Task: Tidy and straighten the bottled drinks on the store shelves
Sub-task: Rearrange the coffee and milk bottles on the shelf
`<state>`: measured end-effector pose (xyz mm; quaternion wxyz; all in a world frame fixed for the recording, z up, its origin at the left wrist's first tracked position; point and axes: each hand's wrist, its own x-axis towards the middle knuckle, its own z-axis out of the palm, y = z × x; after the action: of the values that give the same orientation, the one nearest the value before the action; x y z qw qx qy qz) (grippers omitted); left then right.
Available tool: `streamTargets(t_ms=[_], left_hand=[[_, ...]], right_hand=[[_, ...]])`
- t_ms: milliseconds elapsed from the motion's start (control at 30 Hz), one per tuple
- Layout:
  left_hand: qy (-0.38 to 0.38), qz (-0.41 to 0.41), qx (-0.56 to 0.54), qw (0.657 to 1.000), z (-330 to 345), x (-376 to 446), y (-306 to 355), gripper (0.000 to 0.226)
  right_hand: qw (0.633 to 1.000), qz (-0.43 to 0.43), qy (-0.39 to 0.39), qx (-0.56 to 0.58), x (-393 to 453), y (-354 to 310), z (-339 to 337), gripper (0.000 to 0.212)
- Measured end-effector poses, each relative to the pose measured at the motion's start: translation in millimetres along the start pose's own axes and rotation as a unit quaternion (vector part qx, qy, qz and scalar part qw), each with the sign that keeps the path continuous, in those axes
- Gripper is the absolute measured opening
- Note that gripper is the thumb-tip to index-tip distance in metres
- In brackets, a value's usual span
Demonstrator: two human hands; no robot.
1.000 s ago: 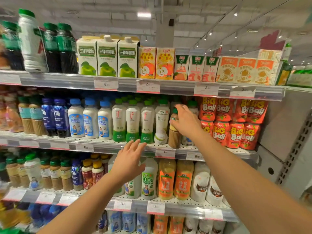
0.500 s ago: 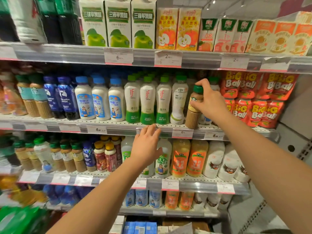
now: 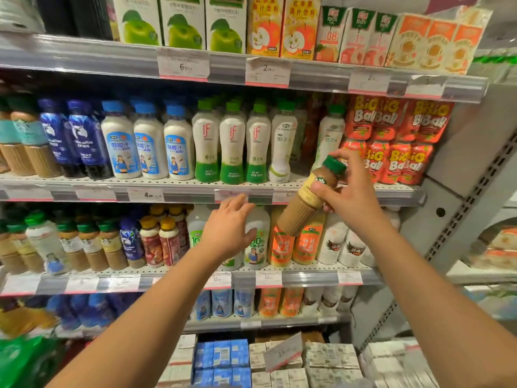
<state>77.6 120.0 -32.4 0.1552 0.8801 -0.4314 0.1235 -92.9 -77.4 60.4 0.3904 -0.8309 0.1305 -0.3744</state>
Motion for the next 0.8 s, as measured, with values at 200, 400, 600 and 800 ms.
streamTargets(t_ms=[200,400,600,800], left_hand=[[-0.058,-0.023,-0.012,0.998,-16.5,-84.7,3.4,0.045],[-0.075,-0.102,0.016,0.992,-47.6,-168.9,3.3,0.041],[-0.063,-0.181,0.042,0.981,-77.1,-250.7,-7.5,0.046],[-0.015,-0.230,0.063,0.971,-113.7,-305.5,-22.1,0.049]], right_hand=[[0.997,0.009,-0.062,0.037,-47.8,-0.9,0.6,0.063],[0.993,-0.009,-0.115,0.038,-87.1,-8.1,15.9,0.068],[0.983,-0.024,-0.166,0.069,-118.5,-23.2,57.5,0.068],[0.967,-0.034,-0.228,0.106,-141.6,-55.3,100.5,0.066]])
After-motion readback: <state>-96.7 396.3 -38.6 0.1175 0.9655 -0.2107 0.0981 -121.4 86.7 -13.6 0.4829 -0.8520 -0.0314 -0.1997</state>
